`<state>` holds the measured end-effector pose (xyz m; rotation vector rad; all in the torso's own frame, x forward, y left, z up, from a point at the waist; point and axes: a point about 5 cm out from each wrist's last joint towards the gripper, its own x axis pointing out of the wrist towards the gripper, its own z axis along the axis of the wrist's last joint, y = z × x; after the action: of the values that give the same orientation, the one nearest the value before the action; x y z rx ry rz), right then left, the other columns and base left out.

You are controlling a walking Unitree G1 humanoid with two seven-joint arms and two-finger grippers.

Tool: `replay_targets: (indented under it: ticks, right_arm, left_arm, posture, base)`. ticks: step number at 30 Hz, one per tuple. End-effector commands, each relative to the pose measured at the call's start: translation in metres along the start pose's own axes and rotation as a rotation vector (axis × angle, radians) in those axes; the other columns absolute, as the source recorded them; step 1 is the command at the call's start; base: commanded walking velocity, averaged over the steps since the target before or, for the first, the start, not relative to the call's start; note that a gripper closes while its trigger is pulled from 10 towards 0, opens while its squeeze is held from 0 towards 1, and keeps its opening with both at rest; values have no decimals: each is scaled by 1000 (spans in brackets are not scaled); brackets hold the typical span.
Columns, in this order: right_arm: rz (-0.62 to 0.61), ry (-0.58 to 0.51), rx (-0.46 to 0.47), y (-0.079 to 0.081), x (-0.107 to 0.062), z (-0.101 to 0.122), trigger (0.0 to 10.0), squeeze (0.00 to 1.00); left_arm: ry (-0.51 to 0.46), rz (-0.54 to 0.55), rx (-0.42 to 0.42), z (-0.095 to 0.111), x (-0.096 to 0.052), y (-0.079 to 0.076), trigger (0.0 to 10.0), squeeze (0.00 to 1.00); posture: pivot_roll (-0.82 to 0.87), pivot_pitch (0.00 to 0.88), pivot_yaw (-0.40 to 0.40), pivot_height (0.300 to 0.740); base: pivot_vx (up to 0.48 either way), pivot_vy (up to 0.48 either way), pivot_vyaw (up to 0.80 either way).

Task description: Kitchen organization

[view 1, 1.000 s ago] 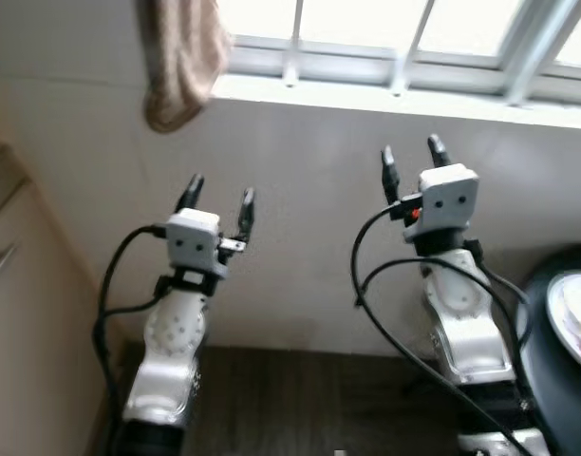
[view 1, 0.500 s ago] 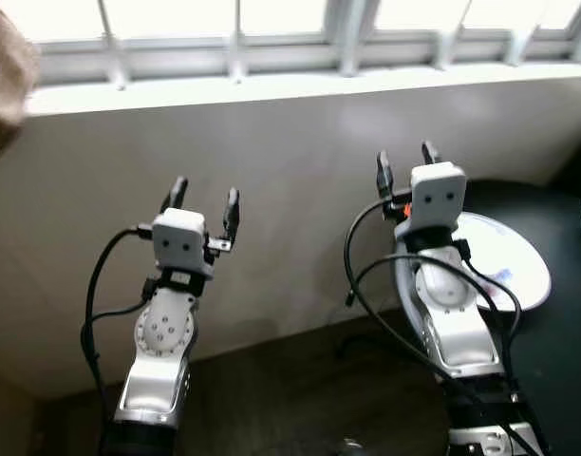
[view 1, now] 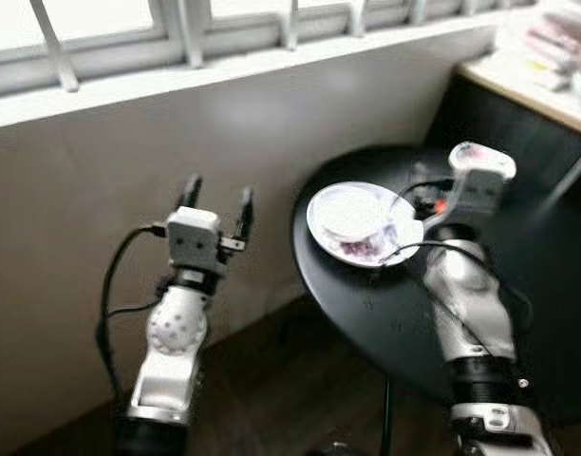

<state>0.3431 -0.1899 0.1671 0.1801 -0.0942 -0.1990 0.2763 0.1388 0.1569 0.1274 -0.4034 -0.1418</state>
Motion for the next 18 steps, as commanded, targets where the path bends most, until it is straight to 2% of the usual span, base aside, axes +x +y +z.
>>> replay_targets:
  ticks: [1,3,4,8,12,18]
  right_arm:
    - [4,98,54,-2,5,-9,10000,0]
    - [23,208,141,-3,11,-20,10000,0]
    - [23,208,141,-3,11,-20,10000,0]
    - [86,337,191,2,17,-37,10000,0]
    - [52,367,198,-1,22,-39,10000,0]
    - [69,439,266,2,26,-45,10000,0]
  left_arm:
    - [0,-1,8,1,0,-1,10000,0]
    - [4,-2,8,0,0,-1,10000,0]
    - [4,-2,8,0,0,-1,10000,0]
    - [7,-4,9,0,1,-2,10000,0]
    - [8,-1,11,-1,1,-1,10000,0]
    - [10,1,15,-1,2,0,10000,0]
  posture:
    - [38,7,-55,740]
    - [38,7,-55,740]
    - [38,7,-55,740]
    - [42,5,-55,740]
    - [43,4,-56,740]
    - [47,4,-57,740]
  base:
    - [0,0,0]
    - [0,0,0]
    - [0,0,0]
    - [0,0,0]
    - [0,0,0]
    - [0,0,0]
